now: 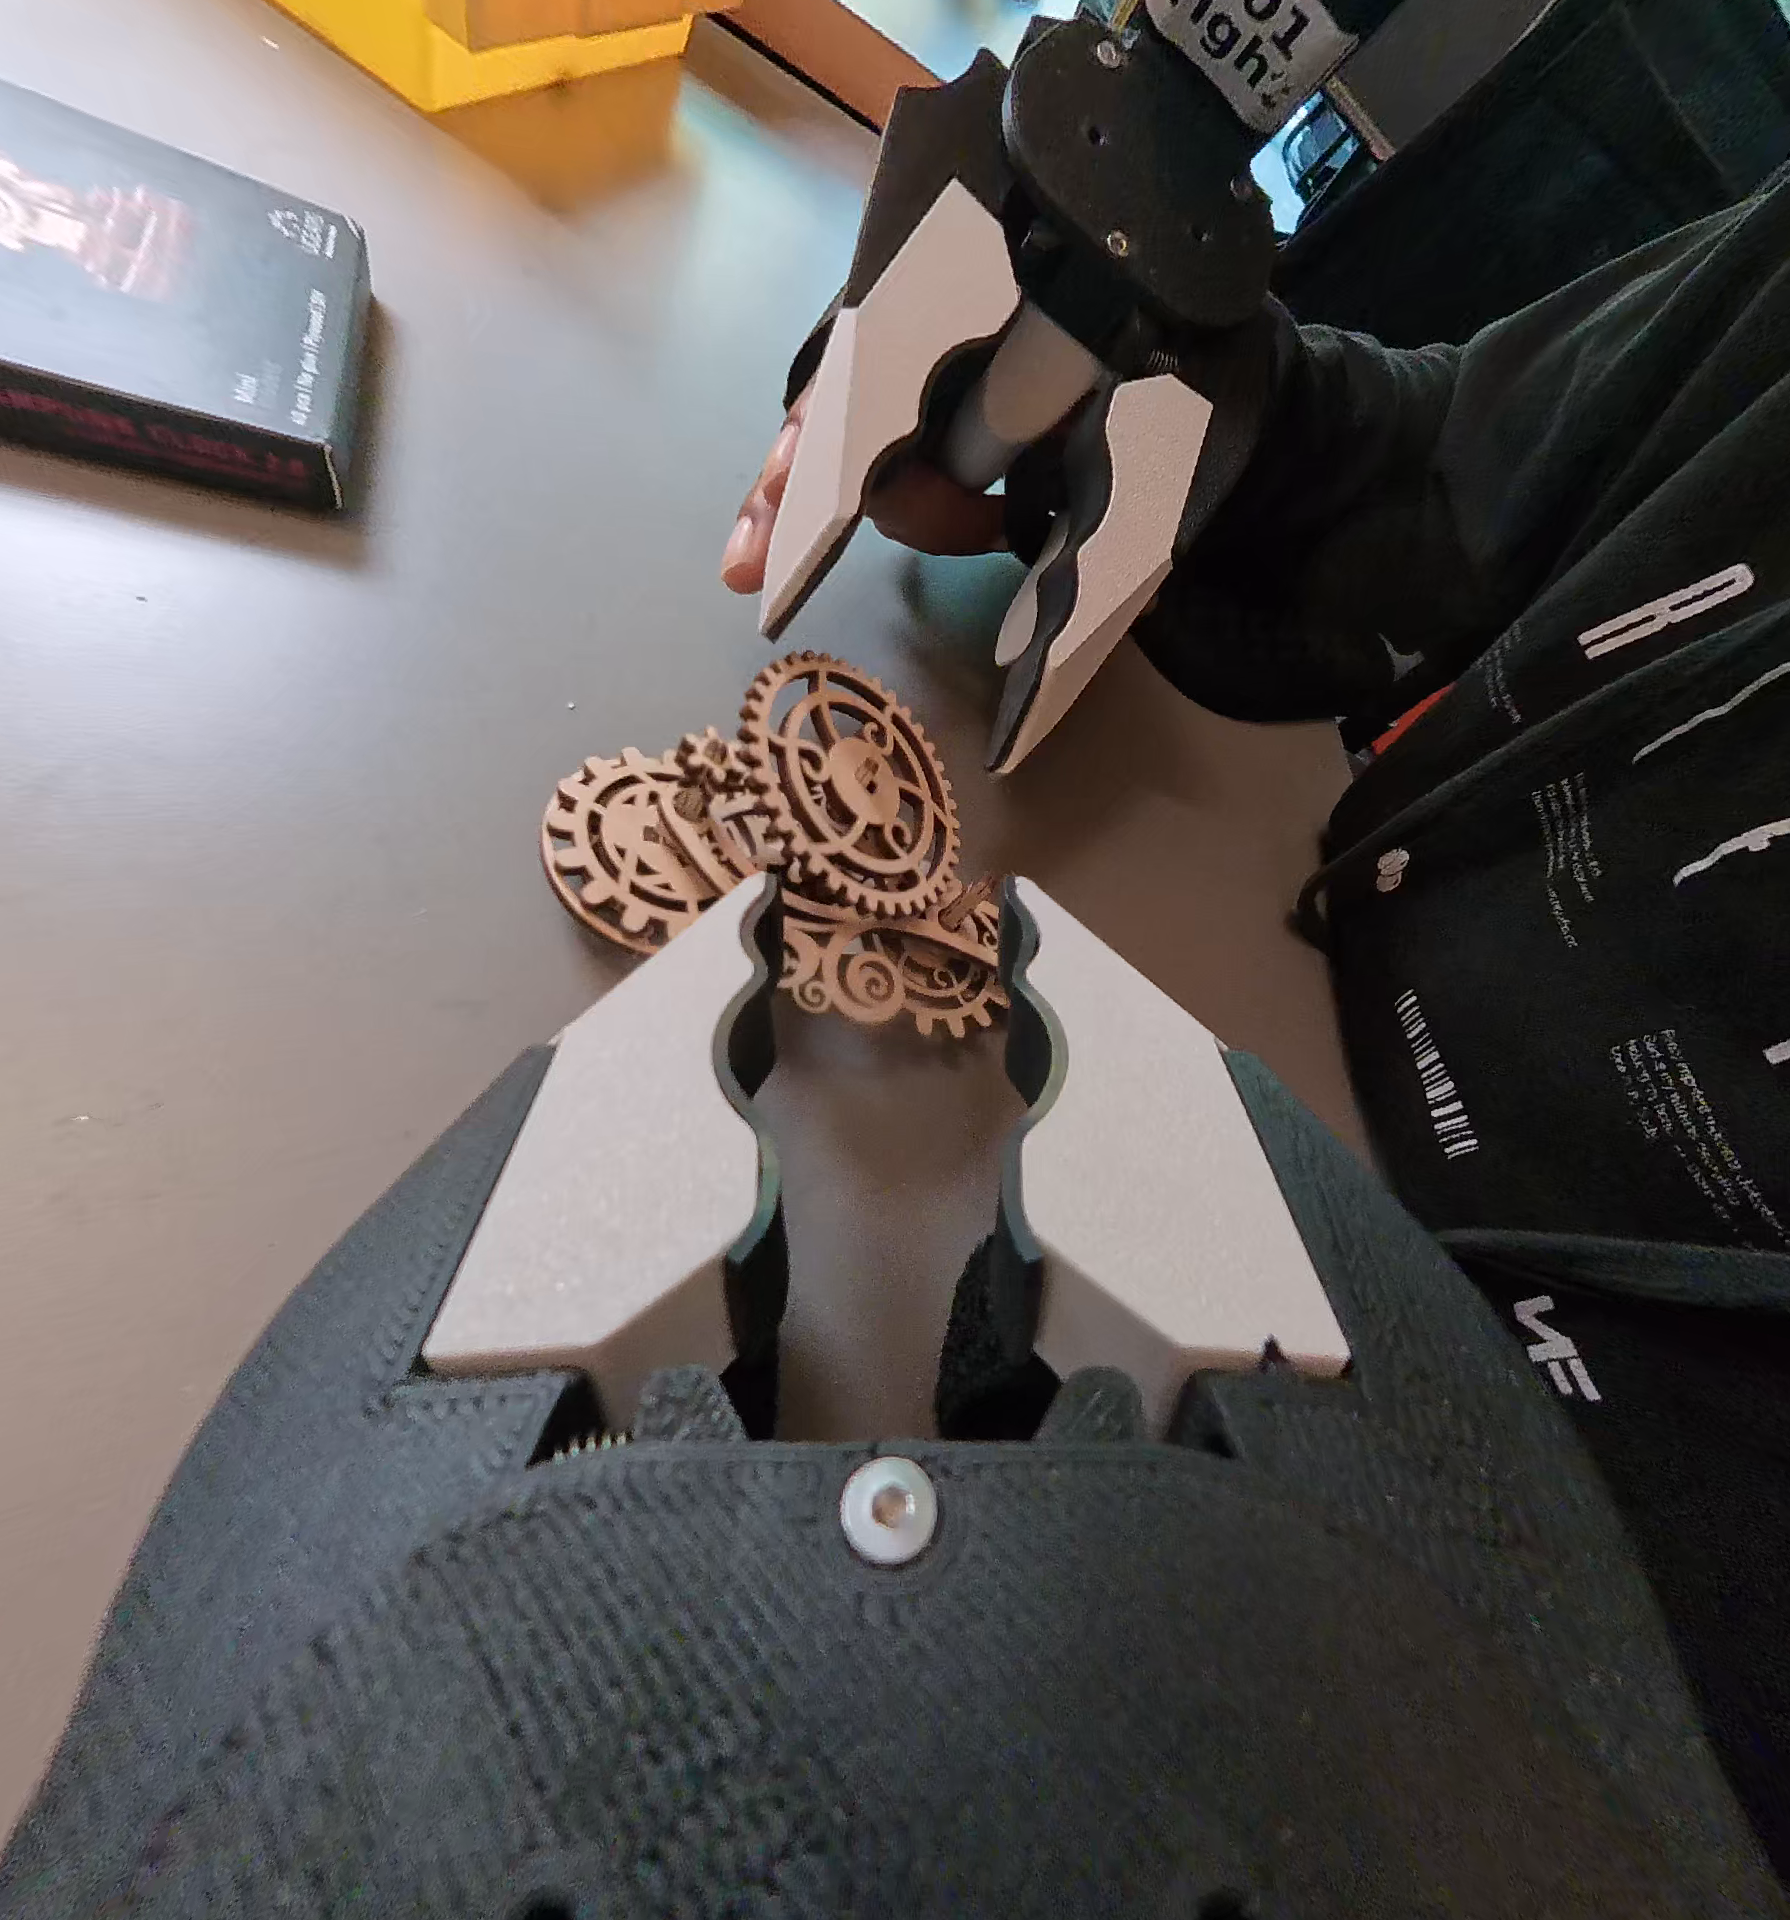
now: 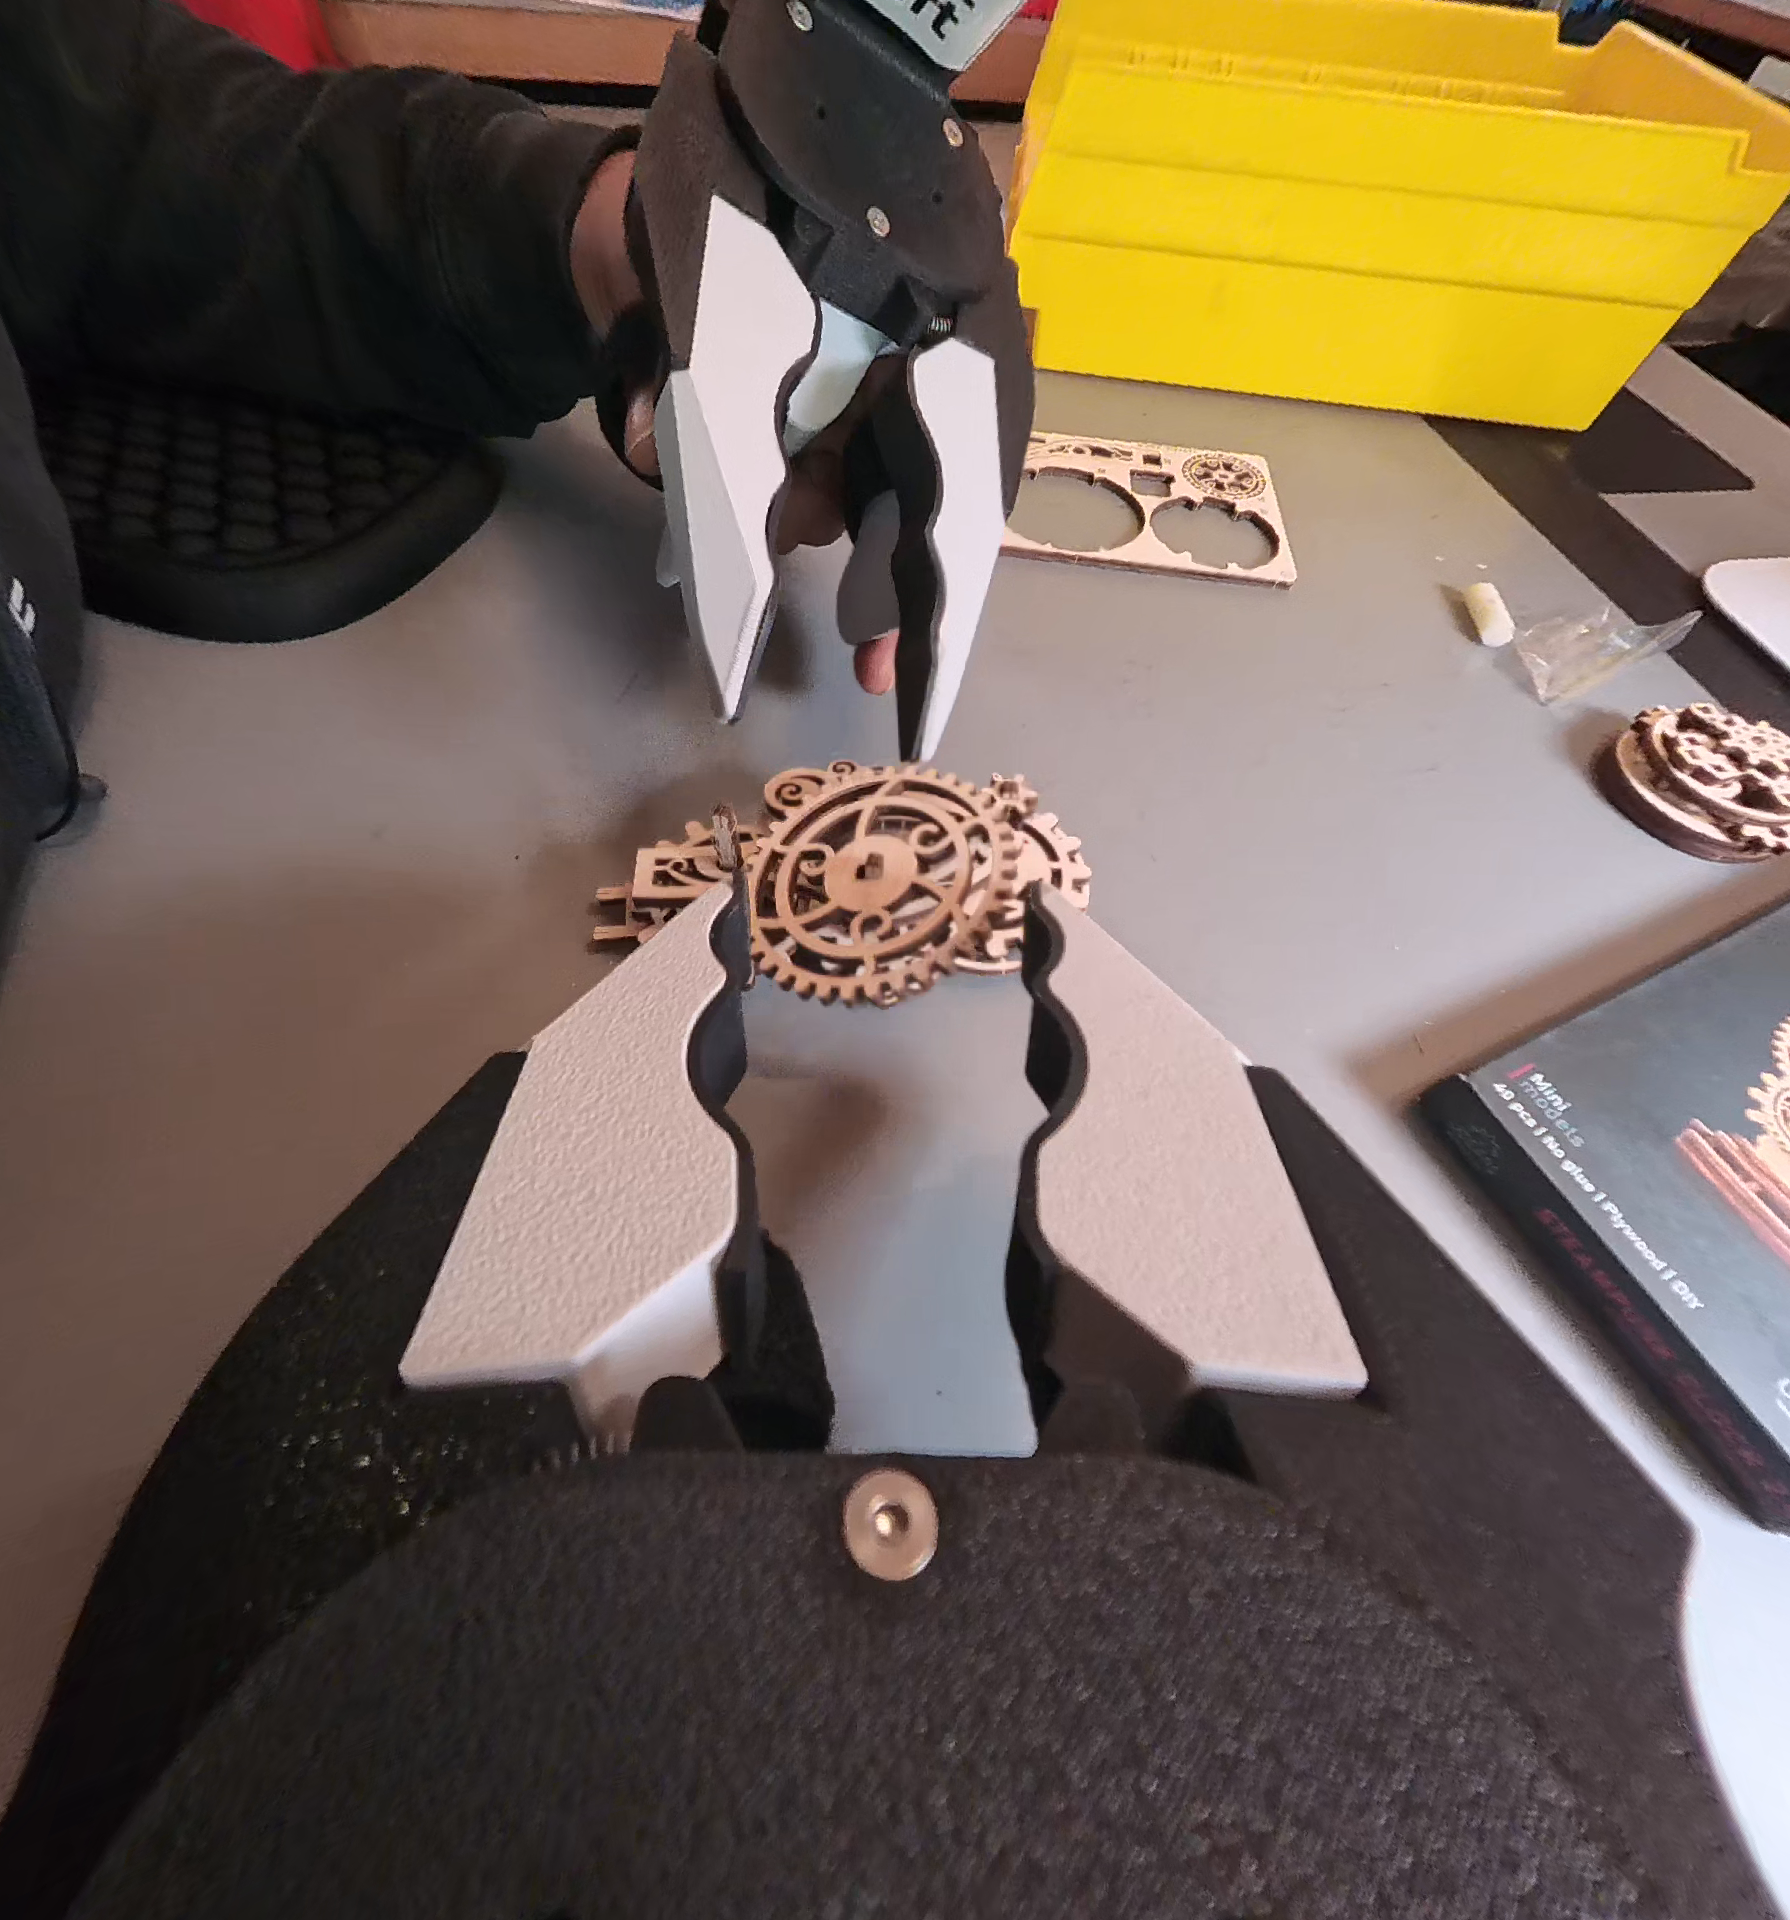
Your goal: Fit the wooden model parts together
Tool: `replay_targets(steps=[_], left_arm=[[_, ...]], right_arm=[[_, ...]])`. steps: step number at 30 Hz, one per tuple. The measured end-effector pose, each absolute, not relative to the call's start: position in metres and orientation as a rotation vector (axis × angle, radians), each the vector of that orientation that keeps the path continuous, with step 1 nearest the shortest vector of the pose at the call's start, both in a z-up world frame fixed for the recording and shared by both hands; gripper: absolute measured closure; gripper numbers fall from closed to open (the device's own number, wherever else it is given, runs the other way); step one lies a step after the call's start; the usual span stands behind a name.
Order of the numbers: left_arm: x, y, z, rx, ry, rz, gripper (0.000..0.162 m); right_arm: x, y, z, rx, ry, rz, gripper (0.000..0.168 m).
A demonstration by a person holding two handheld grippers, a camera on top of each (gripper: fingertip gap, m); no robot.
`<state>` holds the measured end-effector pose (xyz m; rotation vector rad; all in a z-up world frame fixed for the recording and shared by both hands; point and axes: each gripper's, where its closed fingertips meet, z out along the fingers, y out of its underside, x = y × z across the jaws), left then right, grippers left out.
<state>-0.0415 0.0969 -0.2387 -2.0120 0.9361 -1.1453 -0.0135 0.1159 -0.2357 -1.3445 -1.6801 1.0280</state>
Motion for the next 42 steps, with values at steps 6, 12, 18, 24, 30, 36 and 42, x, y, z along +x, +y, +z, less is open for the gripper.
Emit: replay_targets(steps=[6, 12, 18, 24, 30, 36, 42], left_arm=[[-0.046, 0.103, -0.236, -1.894, 0.984, -0.988, 0.107], [-0.040, 0.100, -0.240, -1.794, 1.066, -0.912, 0.104], [-0.039, 0.102, -0.241, -1.788, 1.077, -0.862, 0.117], [-0.037, 0.101, -0.244, -1.802, 1.092, -0.853, 0.127], [-0.046, 0.107, -0.241, -1.805, 1.066, -0.814, 0.111], [-0.055, 0.110, -0.258, -1.895, 1.109, -0.734, 0.086], [-0.051, 0.107, -0.269, -1.937, 1.172, -0.701, 0.096]], right_arm=[[-0.013, 0.115, -0.240, -1.317, -1.715, 0.964, 0.113], [-0.015, 0.114, -0.246, -1.304, -1.744, 0.907, 0.114], [-0.017, 0.115, -0.246, -1.303, -1.733, 0.901, 0.122], [-0.017, 0.115, -0.247, -1.305, -1.733, 0.901, 0.124], [-0.017, 0.116, -0.247, -1.307, -1.728, 0.902, 0.124], [-0.017, 0.115, -0.247, -1.309, -1.734, 0.901, 0.112], [-0.020, 0.114, -0.248, -1.309, -1.735, 0.896, 0.114]])
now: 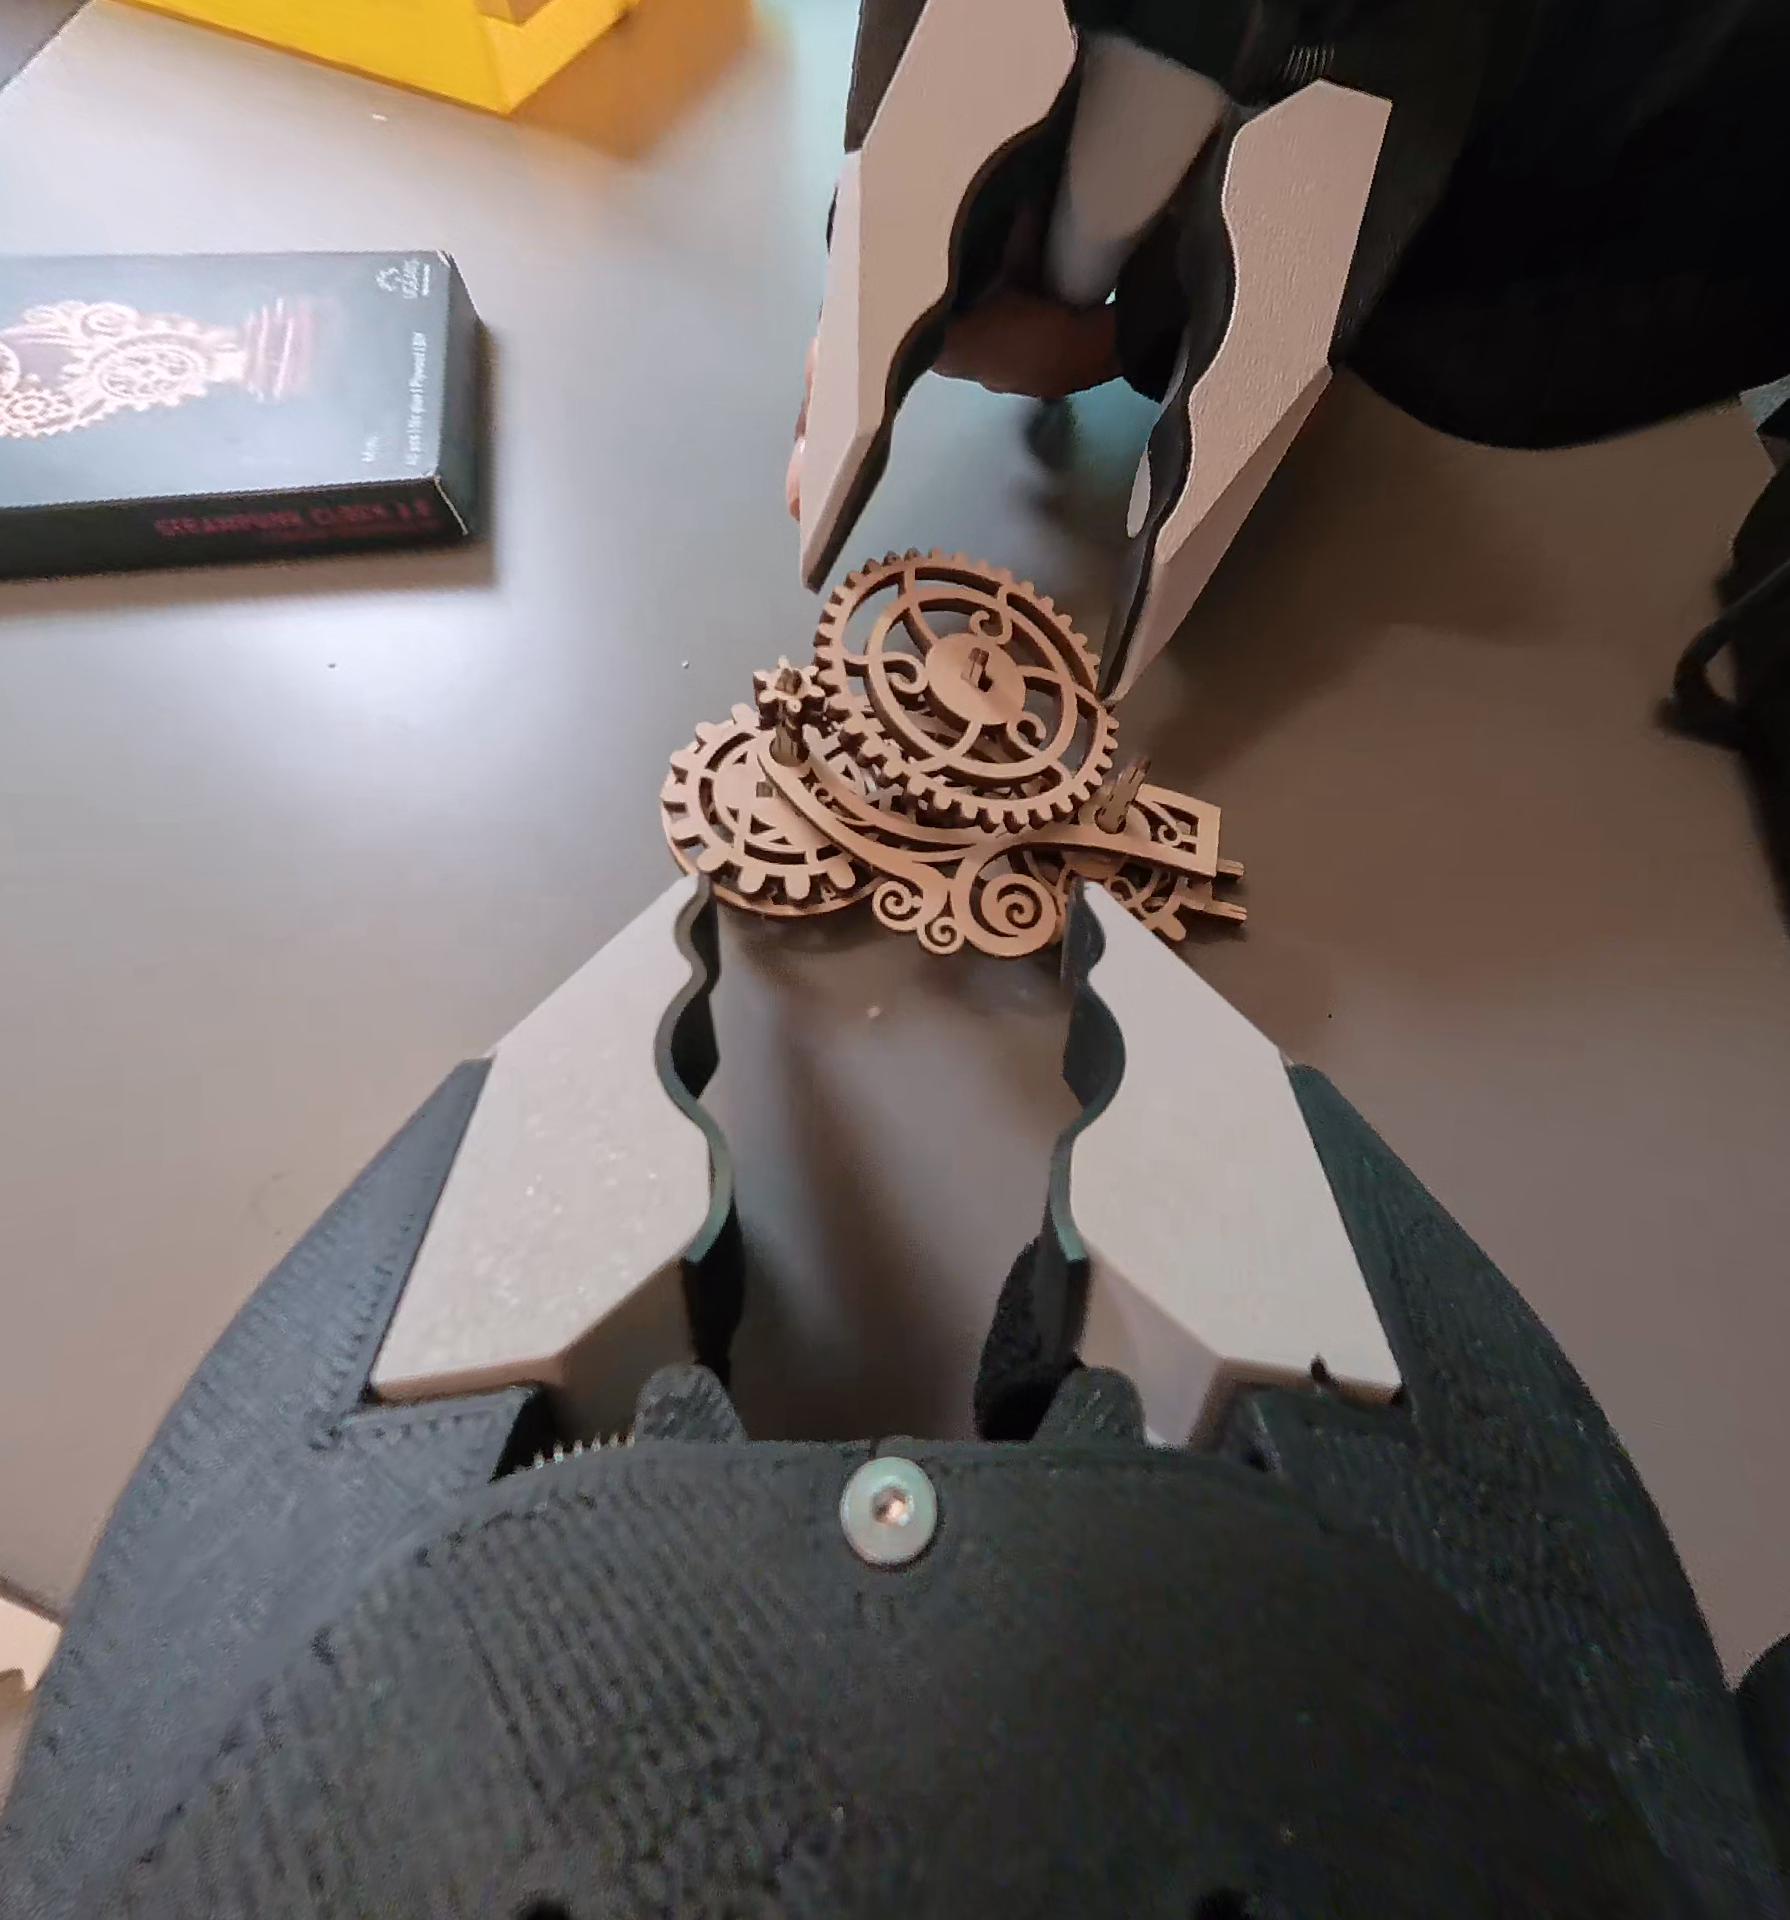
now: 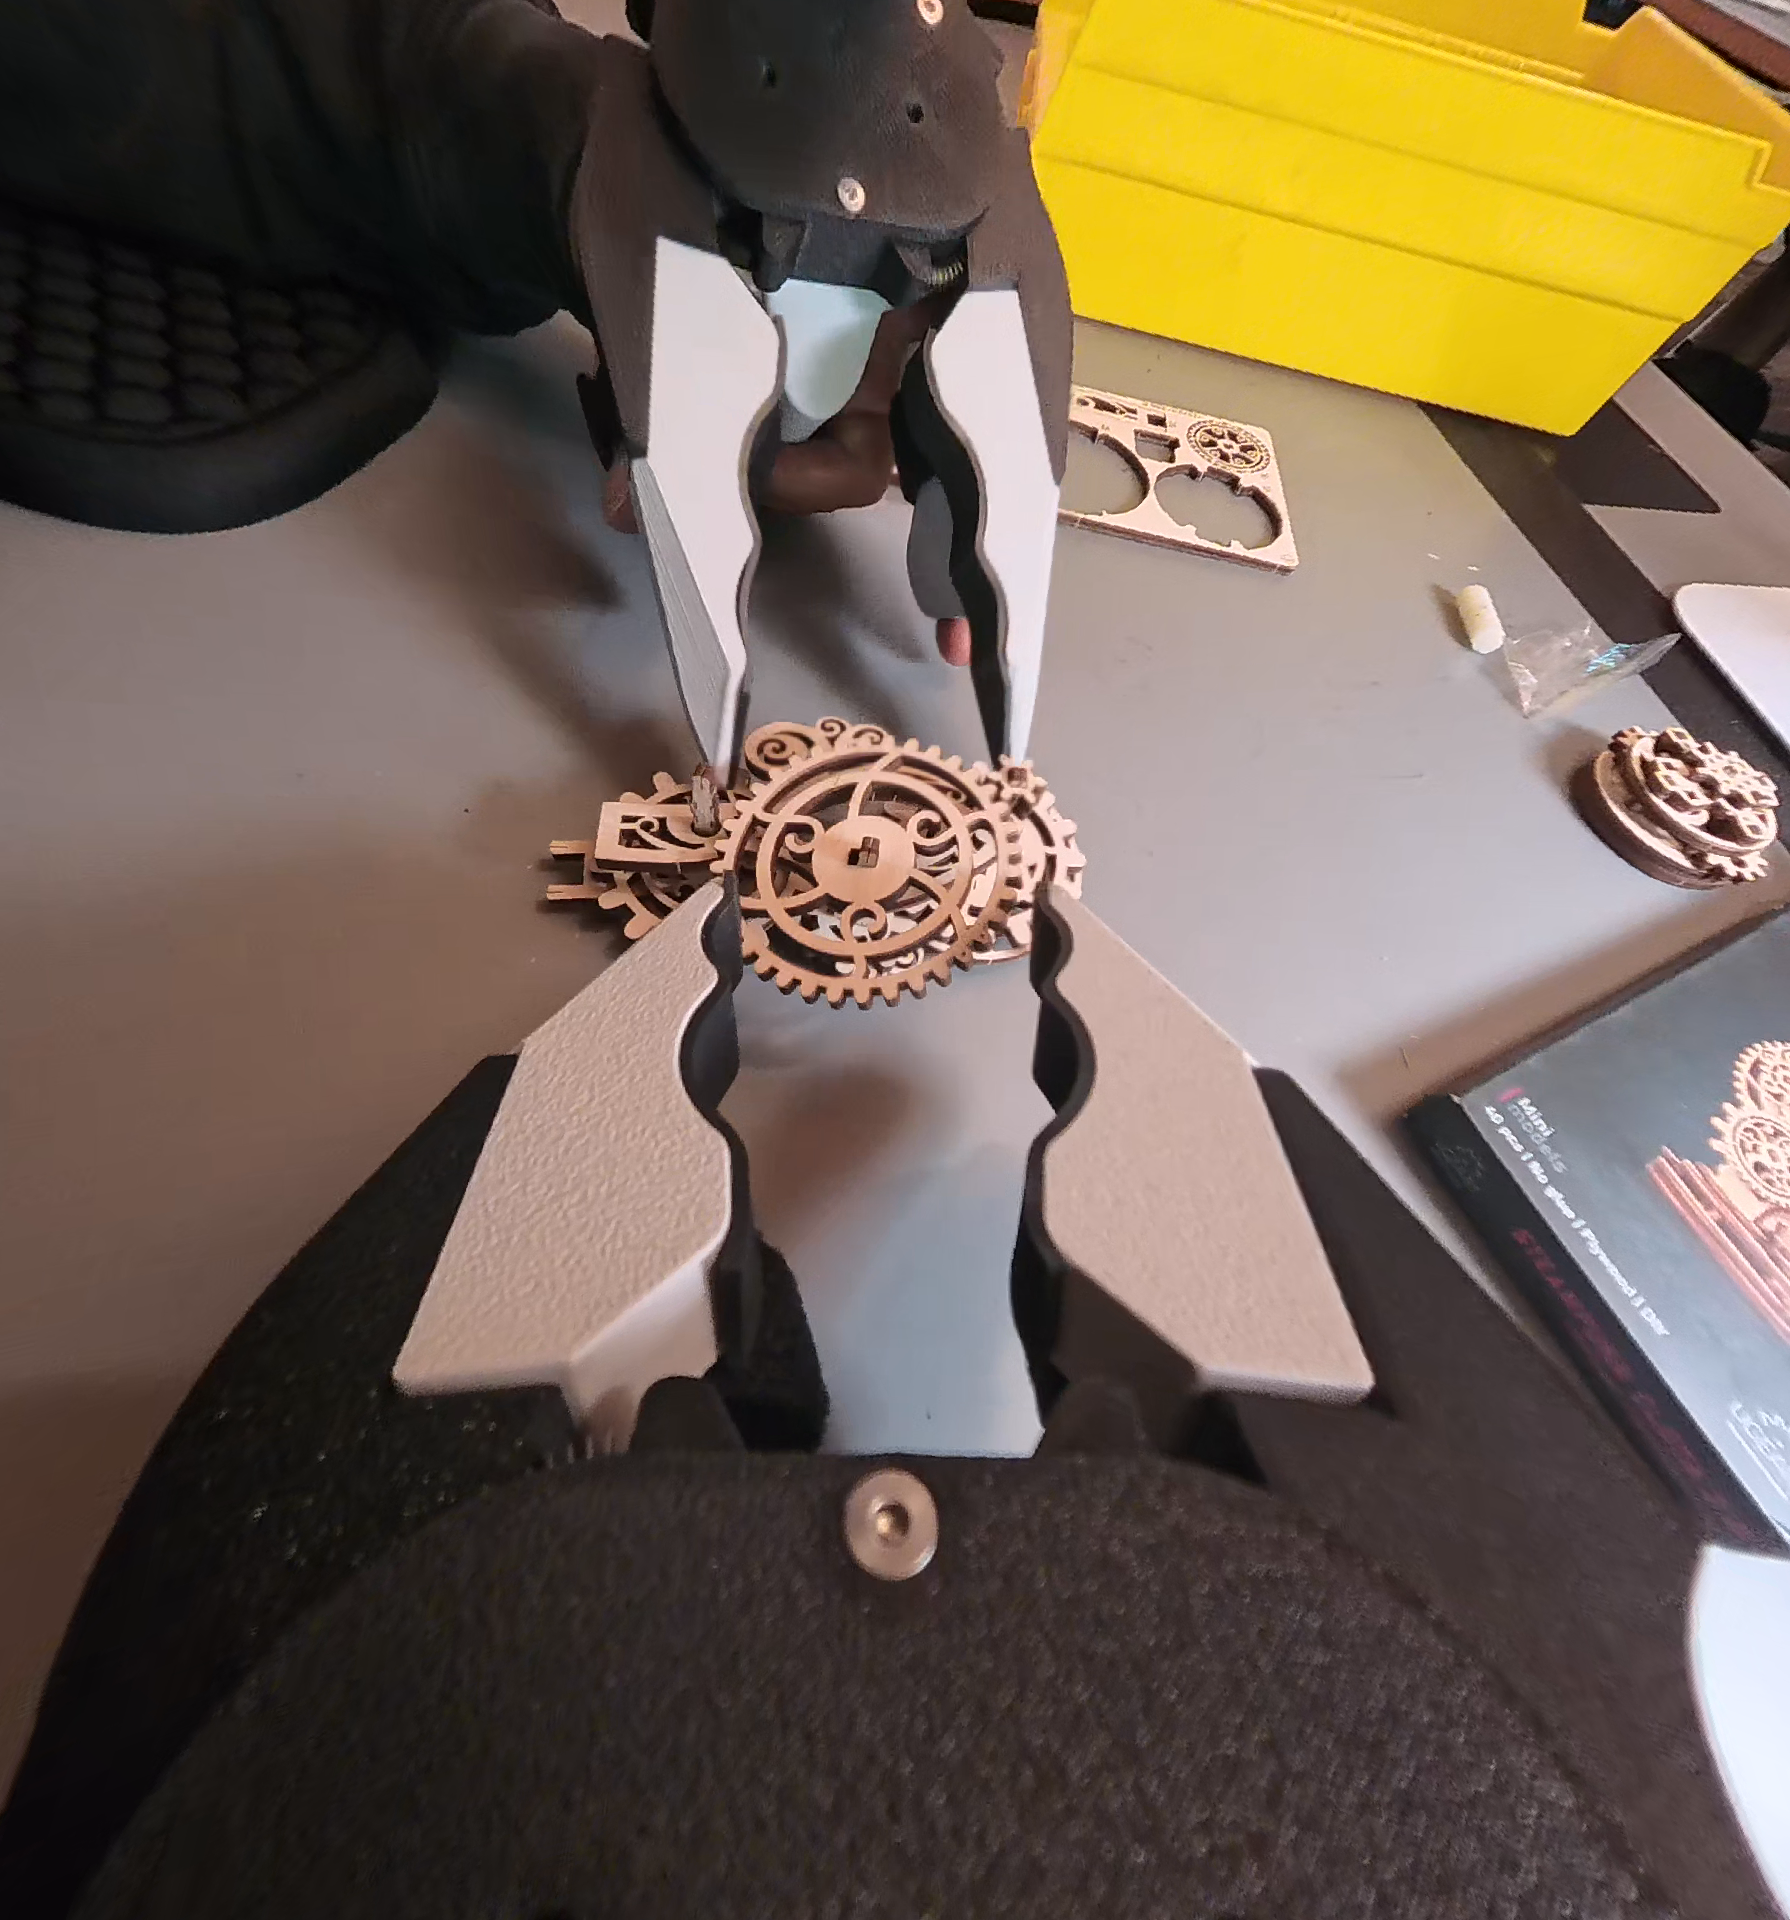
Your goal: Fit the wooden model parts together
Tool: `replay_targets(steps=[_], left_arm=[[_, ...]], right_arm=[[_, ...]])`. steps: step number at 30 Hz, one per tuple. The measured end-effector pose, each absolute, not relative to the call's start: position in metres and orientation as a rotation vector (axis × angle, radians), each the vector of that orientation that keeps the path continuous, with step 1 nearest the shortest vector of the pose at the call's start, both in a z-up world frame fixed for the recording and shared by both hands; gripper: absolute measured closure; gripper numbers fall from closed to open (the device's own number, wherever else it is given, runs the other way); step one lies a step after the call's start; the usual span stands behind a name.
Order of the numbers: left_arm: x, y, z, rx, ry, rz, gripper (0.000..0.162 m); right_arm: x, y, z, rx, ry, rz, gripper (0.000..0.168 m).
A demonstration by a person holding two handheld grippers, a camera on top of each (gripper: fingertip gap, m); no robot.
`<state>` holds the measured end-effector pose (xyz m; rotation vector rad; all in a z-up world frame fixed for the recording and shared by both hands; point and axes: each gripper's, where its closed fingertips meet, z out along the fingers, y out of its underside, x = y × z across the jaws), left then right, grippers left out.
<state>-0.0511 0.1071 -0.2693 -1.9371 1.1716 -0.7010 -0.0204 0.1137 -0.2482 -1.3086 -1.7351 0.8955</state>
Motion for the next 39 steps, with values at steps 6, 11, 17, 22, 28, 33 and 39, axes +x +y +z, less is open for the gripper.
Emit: replay_targets(steps=[6, 11, 17, 22, 28, 33, 39], left_arm=[[-0.0502, 0.1078, -0.2711, -1.947, 1.178, -0.698, 0.100], [-0.0488, 0.1070, -0.2720, -1.945, 1.200, -0.708, 0.104], [-0.0480, 0.1092, -0.2724, -1.947, 1.208, -0.716, 0.107], [-0.0488, 0.1113, -0.2690, -1.934, 1.185, -0.723, 0.102], [-0.0459, 0.1133, -0.2681, -1.916, 1.202, -0.725, 0.095], [-0.0435, 0.1144, -0.2693, -1.914, 1.229, -0.733, 0.098], [-0.0431, 0.1134, -0.2696, -1.913, 1.238, -0.741, 0.103]], right_arm=[[-0.0212, 0.1123, -0.2478, -1.302, -1.737, 0.902, 0.117], [-0.0205, 0.1133, -0.2463, -1.299, -1.731, 0.908, 0.121], [-0.0196, 0.1166, -0.2442, -1.296, -1.723, 0.889, 0.119], [-0.0164, 0.1167, -0.2439, -1.315, -1.730, 0.893, 0.102], [-0.0182, 0.1156, -0.2490, -1.321, -1.747, 0.873, 0.101], [-0.0194, 0.1133, -0.2509, -1.321, -1.753, 0.890, 0.108], [-0.0195, 0.1126, -0.2487, -1.289, -1.754, 0.877, 0.108]])
